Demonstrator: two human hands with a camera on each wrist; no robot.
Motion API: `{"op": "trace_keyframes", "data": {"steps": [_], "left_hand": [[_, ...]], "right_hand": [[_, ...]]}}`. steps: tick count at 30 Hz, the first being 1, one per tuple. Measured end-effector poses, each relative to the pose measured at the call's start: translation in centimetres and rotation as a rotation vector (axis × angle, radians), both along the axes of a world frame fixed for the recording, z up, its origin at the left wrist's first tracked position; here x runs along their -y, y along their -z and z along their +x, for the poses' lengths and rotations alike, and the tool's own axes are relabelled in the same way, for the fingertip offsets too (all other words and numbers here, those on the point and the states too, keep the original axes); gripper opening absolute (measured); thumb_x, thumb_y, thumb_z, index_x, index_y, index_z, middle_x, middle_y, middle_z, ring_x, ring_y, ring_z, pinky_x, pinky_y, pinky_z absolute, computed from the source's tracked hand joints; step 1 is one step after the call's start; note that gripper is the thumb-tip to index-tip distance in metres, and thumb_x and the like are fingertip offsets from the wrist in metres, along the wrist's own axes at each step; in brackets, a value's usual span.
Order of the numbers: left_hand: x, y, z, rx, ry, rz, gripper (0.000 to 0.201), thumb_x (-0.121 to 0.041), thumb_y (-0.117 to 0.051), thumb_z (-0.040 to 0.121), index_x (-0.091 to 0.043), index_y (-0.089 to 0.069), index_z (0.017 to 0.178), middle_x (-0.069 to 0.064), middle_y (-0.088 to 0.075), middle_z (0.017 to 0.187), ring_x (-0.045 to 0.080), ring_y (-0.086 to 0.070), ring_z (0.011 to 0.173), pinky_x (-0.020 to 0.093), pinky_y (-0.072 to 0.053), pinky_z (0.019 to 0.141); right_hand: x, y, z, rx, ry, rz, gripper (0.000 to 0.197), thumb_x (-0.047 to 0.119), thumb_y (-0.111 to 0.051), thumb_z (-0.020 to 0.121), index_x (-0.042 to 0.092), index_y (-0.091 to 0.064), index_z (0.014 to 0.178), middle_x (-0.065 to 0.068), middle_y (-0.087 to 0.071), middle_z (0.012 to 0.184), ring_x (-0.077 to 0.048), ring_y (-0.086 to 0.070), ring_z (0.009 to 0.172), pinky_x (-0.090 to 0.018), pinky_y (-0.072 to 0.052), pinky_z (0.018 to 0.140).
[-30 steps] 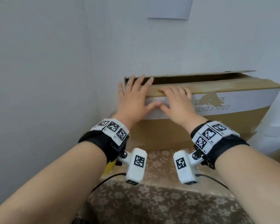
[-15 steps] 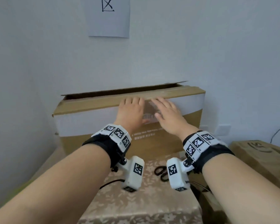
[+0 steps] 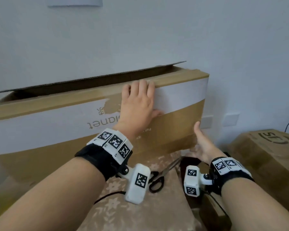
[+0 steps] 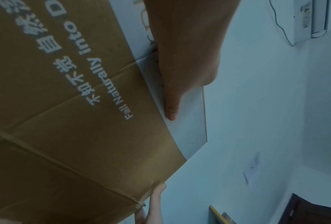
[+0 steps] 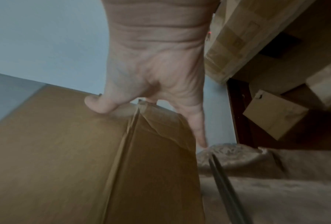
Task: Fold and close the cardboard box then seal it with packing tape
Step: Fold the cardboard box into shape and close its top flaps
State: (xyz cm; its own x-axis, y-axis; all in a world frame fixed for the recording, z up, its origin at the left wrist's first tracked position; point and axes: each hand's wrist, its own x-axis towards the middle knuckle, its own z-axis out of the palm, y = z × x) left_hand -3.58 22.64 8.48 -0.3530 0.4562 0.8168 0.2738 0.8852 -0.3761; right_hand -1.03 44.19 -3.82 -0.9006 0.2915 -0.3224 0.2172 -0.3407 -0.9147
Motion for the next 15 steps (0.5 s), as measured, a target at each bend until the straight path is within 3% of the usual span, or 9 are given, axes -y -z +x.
{"op": "trace_keyframes", "data": {"steps": [2,5,12,15], "left_hand": [[0.1,-0.4,0.3,-0.004,0.003,-0.009,0.08,-0.074,-0.059,0.065,-0.008,-0.055,0.111,0.007,-0.054,0.096,0.025,-0.052,0.086,0.038,-0.04,0.082],[0.6,-0.8,0.9,-0.018,0.001,-0.039,0.075,-0.073,-0.058,0.067,-0.009,-0.055,0.105,0.006,-0.053,0.092,0.024,-0.05,0.081,0.036,-0.037,0.077],[2.7,-2.1,2.1,-0.005,0.068,0.018,0.066,-0.069,-0.062,0.065,-0.011,-0.056,0.095,0.007,-0.053,0.089,0.026,-0.049,0.077,0.036,-0.038,0.072],[3.3,-1.3,2.6,0.052,0.09,-0.026,0.066,-0.068,-0.064,0.065,-0.011,-0.057,0.097,0.007,-0.054,0.089,0.025,-0.05,0.078,0.035,-0.039,0.071]], "right_hand": [[0.5,0.0,-0.6,-0.076,0.069,-0.109,0.094,0.077,-0.056,0.063,0.029,-0.034,0.142,-0.007,-0.038,0.149,-0.038,-0.044,0.128,-0.056,-0.05,0.09],[1.7,-0.9,-0.5,-0.127,0.181,-0.16,0.08,0.067,-0.057,0.074,0.022,-0.039,0.137,-0.007,-0.039,0.148,-0.033,-0.038,0.134,-0.059,-0.04,0.101],[3.1,-2.0,1.6,-0.151,0.345,-0.221,0.087,0.067,-0.065,0.069,0.017,-0.041,0.136,-0.006,-0.04,0.145,-0.034,-0.04,0.132,-0.055,-0.049,0.092],[4.0,-1.0,2.8,0.01,0.318,-0.052,0.107,0.084,-0.055,0.06,0.02,-0.033,0.144,-0.005,-0.032,0.151,-0.033,-0.036,0.134,-0.053,-0.041,0.102]]}}
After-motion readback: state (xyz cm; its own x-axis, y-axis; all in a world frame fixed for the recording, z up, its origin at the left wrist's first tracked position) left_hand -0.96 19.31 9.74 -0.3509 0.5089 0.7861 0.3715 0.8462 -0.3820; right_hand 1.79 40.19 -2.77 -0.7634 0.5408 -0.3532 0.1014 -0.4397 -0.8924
